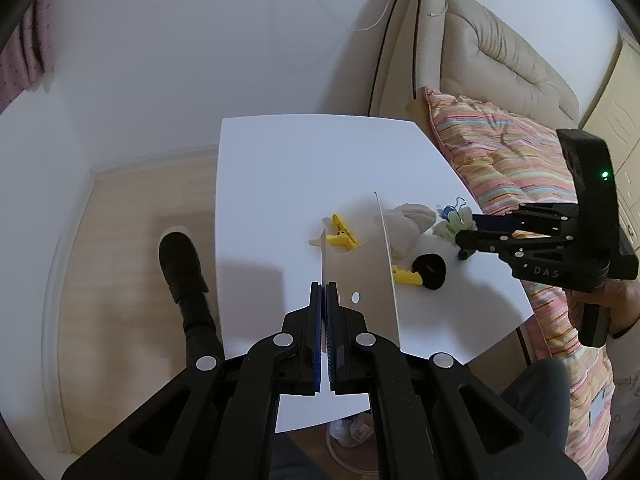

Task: Collect trash
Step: 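Drop the green roll into the bin with the right gripper while the left holds the pink box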

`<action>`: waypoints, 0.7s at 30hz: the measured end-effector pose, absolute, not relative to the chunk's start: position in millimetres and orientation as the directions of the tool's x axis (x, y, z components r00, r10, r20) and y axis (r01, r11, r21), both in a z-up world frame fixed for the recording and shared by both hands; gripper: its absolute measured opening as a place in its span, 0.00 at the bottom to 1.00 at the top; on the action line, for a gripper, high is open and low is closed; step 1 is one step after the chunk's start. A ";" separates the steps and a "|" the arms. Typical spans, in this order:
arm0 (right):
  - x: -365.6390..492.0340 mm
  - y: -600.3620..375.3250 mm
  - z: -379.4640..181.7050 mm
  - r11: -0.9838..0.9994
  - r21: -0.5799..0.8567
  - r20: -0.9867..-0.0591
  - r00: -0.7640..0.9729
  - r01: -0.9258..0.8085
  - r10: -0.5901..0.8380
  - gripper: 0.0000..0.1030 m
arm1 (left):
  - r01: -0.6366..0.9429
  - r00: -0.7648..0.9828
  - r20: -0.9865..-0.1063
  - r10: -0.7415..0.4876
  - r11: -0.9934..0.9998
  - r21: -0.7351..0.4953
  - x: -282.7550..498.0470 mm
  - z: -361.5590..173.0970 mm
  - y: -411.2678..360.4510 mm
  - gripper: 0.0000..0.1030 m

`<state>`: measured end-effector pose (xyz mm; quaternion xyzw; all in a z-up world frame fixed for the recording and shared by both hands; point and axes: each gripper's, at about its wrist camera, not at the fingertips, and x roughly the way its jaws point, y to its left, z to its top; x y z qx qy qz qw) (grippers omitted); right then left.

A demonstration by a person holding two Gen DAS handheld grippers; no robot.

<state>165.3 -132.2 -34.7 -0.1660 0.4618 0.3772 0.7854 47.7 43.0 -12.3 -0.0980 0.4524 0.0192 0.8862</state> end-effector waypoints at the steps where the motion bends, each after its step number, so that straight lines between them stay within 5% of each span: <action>1: 162.6 -134.0 -30.2 0.662 0.084 -0.847 0.297 -0.745 0.442 0.29 | -0.119 0.592 -0.804 -0.056 0.981 -0.155 47.1 -11.7 41.9 0.02; 21: 77.7 -178.0 14.6 0.660 0.065 -0.782 0.372 -0.749 0.500 0.29 | 0.001 0.629 -0.769 -0.118 0.989 -0.151 10.4 0.7 -0.8 0.02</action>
